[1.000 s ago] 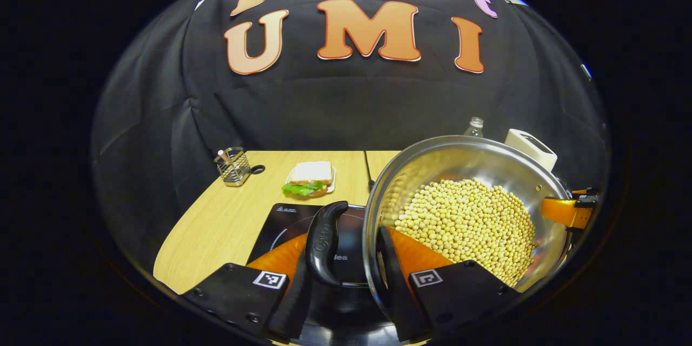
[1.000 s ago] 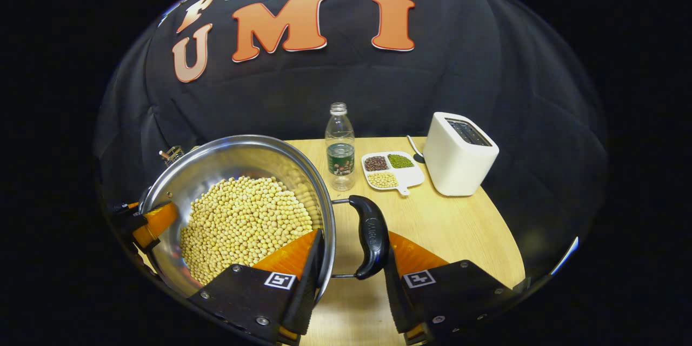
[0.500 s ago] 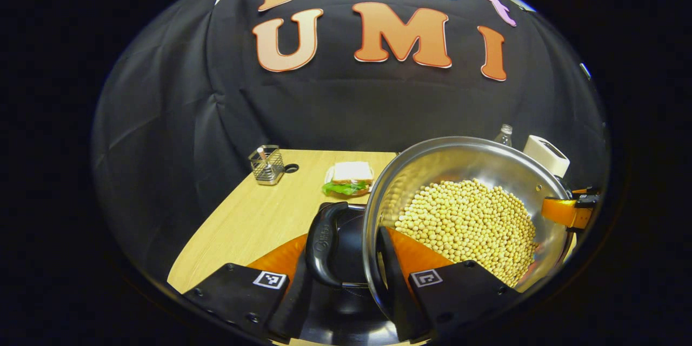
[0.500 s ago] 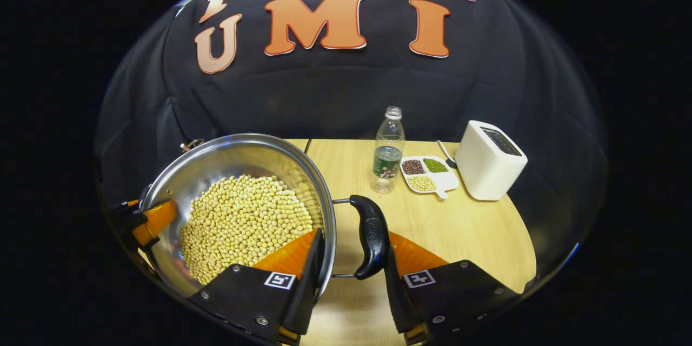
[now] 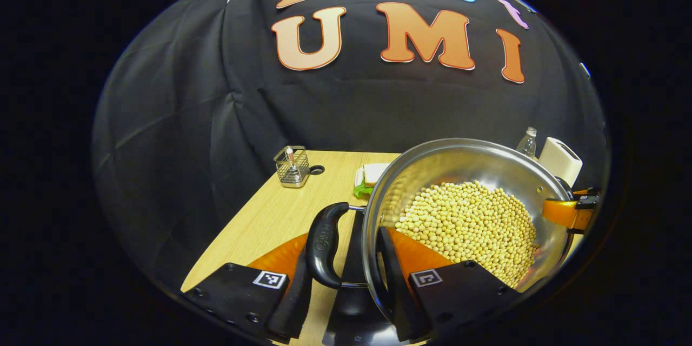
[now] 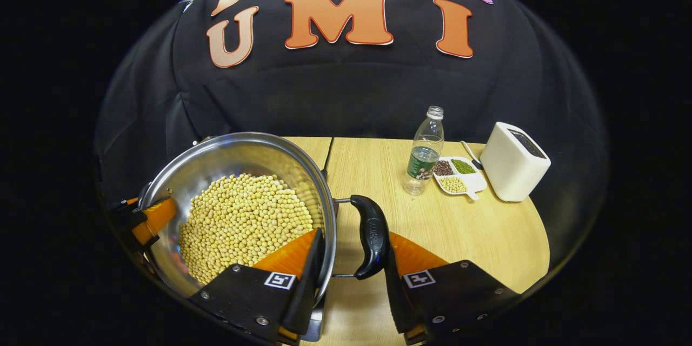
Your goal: First push the handle of the pot to place it horizontally, then grasp the pot with both hands and set it on the induction cooktop.
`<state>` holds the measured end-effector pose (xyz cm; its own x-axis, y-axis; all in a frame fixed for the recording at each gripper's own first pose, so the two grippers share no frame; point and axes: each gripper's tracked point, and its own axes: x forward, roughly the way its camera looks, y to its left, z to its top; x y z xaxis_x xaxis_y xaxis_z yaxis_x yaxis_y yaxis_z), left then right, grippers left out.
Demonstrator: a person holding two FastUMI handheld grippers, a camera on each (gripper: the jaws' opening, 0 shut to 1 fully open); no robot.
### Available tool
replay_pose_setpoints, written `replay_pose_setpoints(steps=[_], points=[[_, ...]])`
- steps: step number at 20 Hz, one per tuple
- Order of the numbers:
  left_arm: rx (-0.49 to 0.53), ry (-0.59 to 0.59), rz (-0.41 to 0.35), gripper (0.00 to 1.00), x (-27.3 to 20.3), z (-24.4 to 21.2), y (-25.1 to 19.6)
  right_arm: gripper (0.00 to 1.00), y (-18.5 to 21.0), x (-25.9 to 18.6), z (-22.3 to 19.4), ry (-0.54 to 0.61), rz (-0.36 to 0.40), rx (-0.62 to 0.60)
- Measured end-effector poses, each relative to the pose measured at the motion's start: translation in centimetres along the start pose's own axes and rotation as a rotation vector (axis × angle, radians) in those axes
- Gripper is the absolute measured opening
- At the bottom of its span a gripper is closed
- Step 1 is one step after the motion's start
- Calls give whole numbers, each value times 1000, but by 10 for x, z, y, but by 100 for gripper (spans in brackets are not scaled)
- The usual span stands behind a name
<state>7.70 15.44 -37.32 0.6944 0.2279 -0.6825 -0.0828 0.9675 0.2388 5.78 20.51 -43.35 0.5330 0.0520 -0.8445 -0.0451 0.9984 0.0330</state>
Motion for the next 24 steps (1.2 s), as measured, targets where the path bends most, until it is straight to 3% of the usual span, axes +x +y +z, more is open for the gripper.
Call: replay_pose_setpoints(steps=[2,3,4,12,13,14,24], points=[[4,1,4,69,3,1,7,58,-1,0,-3,1,4,-1],[3,4,6,69,5,-1,9,53,-2,-1,-2,3,7,-2],[1,8,8,69,8,-3,10,58,-2,-1,-3,8,8,-7],[-21,65,-2,70,32,-28,10,59,-3,-7,2,48,-5,-21],[-19,68,-5,67,36,-31,10,55,-3,-7,1,54,-8,-22],[-20,72,-6,70,37,-32,10,58,-2,-7,2,55,-10,-22],[-18,116,-7,70,49,-41,5,59,-2,-12,6,87,-11,-21]])
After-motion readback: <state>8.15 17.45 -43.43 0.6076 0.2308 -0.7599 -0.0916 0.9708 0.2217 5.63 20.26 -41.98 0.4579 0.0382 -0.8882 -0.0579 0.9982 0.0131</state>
